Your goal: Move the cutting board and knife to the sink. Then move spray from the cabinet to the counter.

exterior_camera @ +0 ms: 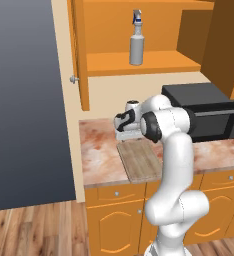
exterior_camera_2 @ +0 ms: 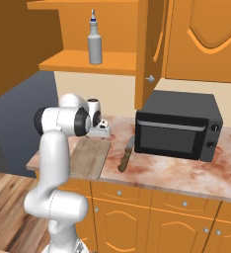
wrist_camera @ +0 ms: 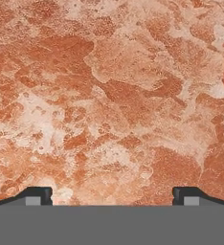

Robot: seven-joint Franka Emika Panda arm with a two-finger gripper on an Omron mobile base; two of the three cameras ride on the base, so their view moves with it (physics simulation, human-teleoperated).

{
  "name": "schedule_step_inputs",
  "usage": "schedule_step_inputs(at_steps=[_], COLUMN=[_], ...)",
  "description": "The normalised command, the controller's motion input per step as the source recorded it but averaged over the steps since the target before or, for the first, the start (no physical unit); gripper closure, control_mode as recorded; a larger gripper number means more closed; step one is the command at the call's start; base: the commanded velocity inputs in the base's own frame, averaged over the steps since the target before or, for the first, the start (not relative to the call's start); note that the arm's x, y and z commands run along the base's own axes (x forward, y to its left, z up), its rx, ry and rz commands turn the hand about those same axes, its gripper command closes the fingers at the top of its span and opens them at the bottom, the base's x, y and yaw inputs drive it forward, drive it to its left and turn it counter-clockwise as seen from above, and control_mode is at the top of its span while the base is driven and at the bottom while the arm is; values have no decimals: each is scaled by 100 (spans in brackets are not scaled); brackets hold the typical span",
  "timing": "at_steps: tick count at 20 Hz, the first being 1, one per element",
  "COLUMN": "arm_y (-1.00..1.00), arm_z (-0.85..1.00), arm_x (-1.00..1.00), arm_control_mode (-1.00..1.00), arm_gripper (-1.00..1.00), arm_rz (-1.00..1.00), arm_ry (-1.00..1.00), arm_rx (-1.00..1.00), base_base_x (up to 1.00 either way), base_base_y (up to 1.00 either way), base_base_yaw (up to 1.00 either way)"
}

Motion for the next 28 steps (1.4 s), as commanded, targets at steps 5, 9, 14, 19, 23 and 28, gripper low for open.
schedule_step_inputs(at_steps=[5, 9, 14, 19, 23, 28], arm_y=[0, 0, 0, 0, 0, 0], arm_z=[-42, -42, -41, -39, -31, 1], arm_x=[-70, -70, -63, -57, -29, 15], arm_control_mode=[-100, -100, -100, -100, -100, -100], arm_gripper=[-100, -100, -100, -100, -100, -100], arm_rz=[0, 0, 0, 0, 0, 0], arm_ry=[0, 0, 0, 0, 0, -7], arm_rx=[0, 0, 0, 0, 0, 2], base_base_x=[0, 0, 0, 0, 0, 0], base_base_y=[0, 0, 0, 0, 0, 0], base_base_yaw=[0, 0, 0, 0, 0, 0])
